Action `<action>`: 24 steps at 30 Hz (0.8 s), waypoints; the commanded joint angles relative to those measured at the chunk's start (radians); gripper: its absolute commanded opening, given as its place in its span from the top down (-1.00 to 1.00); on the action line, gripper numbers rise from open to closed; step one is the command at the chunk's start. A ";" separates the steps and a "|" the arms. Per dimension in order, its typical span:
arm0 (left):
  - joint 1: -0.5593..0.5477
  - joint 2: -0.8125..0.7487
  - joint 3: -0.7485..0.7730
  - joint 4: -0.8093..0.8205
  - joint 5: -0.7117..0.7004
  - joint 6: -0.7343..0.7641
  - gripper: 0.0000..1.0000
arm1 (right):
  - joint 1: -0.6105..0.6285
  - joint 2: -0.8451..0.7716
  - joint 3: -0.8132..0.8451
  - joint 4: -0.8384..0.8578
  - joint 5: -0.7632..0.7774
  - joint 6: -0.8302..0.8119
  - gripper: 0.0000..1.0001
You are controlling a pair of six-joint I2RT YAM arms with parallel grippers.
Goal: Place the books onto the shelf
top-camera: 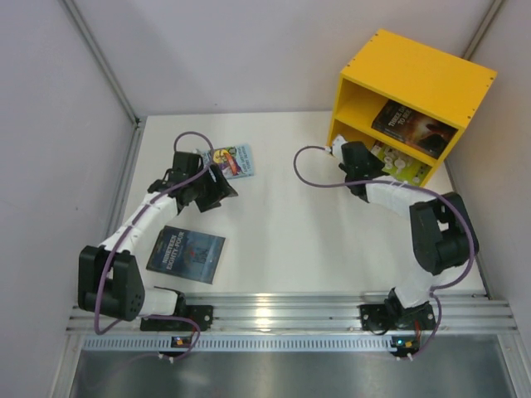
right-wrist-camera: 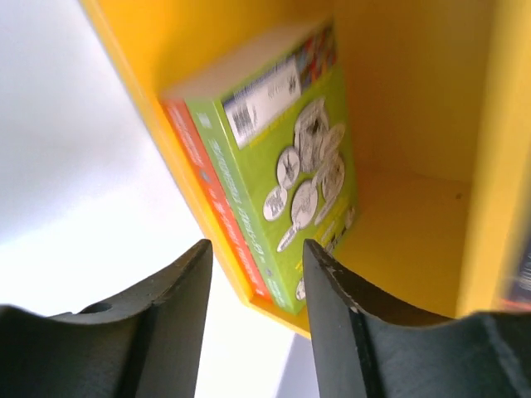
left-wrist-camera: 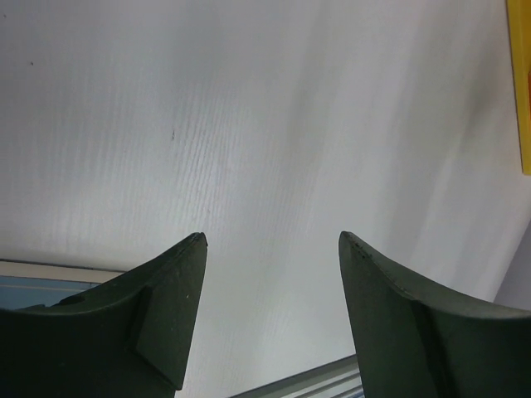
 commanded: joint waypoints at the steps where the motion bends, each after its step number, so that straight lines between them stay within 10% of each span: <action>1: 0.007 -0.064 0.075 0.034 -0.100 -0.007 -0.40 | 0.108 -0.139 0.087 -0.119 -0.057 0.171 -0.01; 11: 0.302 0.087 0.241 0.010 -0.141 0.004 -0.41 | 0.299 -0.327 0.218 -0.218 -0.469 0.855 -0.99; 24: 0.350 0.525 0.451 -0.020 -0.232 0.141 -0.43 | 0.375 -0.054 0.240 -0.003 -0.381 1.302 -0.95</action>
